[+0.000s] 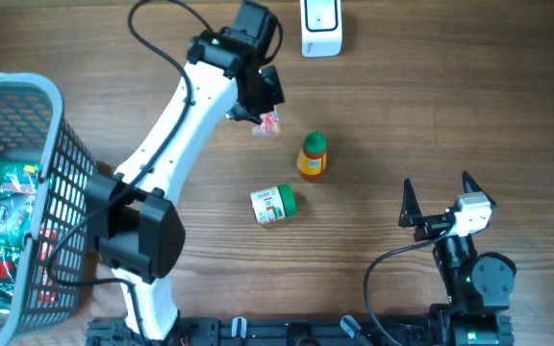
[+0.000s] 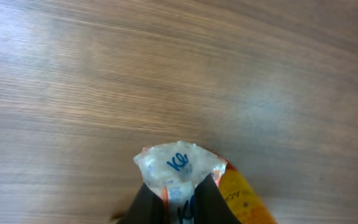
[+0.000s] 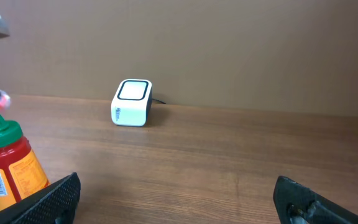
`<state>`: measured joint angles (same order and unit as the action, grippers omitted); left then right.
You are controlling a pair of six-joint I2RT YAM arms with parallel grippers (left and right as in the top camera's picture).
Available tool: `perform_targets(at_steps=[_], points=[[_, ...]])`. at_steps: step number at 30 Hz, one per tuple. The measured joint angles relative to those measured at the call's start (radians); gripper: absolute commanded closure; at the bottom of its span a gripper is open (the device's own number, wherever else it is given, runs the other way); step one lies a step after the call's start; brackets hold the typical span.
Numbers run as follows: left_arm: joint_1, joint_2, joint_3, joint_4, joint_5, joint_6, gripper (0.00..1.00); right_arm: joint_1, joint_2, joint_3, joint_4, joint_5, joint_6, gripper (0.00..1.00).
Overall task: Scan the item barcode
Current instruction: 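Place the tissue box next to the bottle and withdraw, then grasp the mint wet-wipe pack in the basket with the left gripper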
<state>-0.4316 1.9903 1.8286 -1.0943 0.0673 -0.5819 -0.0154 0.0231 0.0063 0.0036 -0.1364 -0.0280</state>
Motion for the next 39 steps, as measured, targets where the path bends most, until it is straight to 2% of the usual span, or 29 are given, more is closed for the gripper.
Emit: perform_targets(at_steps=[4,6,7,8,9,12,15,18,21,23,25,28,32,34,37,39], points=[[-0.027,0.001,-0.183,0.134,0.0,-0.012,0.93,0.0,0.0,0.0,0.0,0.0,0.0,0.0],[-0.027,0.003,-0.244,0.164,0.0,-0.023,0.65,0.0,0.0,0.0,0.0,0.0,0.0,0.0],[-0.027,0.003,-0.254,0.164,-0.001,-0.028,0.26,0.0,0.0,0.0,0.0,0.0,0.0,0.0],[-0.027,0.003,-0.255,0.164,-0.003,-0.026,0.05,0.0,0.0,0.0,0.0,0.0,0.0,0.0],[-0.027,0.003,-0.254,0.162,-0.003,-0.031,0.0,0.0,0.0,0.0,0.0,0.0,0.0,0.0],[-0.022,-0.003,-0.19,0.061,-0.007,-0.03,0.0,0.0,0.0,0.0,0.0,0.0,0.0,0.0],[0.017,-0.049,0.071,-0.148,-0.037,-0.017,0.0,0.0,0.0,0.0,-0.001,0.0,0.0,0.0],[0.084,-0.186,0.313,-0.254,-0.133,-0.006,0.0,0.0,0.0,0.0,0.0,0.0,0.0,0.0],[0.203,-0.364,0.44,-0.302,-0.282,-0.006,0.0,0.0,0.0,0.0,0.0,0.0,0.0,0.0],[0.345,-0.454,0.443,-0.36,-0.341,-0.019,0.0,0.0,0.0,0.0,0.0,0.0,0.0,0.0],[0.535,-0.489,0.444,-0.433,-0.368,-0.081,0.0,0.0,0.0,0.0,0.0,0.0,0.0,0.0],[0.909,-0.472,0.423,-0.562,-0.307,-0.221,0.0,0.0,0.0,0.0,0.0,0.0,0.0,0.0],[1.201,-0.433,0.262,-0.584,-0.185,-0.429,0.0,0.0,0.0,0.0,0.0,0.0,0.0,0.0],[1.26,-0.423,0.141,-0.575,-0.15,-0.581,0.0,0.0,0.0,0.0,0.0,0.0,0.0,0.0],[1.278,-0.421,-0.058,-0.502,-0.119,-0.854,0.0,0.0,0.0,0.0,0.0,0.0,0.0,0.0],[1.269,-0.411,-0.209,-0.349,-0.079,-0.992,0.11,0.0,0.0,0.0,0.0,0.0,0.0,0.0]])
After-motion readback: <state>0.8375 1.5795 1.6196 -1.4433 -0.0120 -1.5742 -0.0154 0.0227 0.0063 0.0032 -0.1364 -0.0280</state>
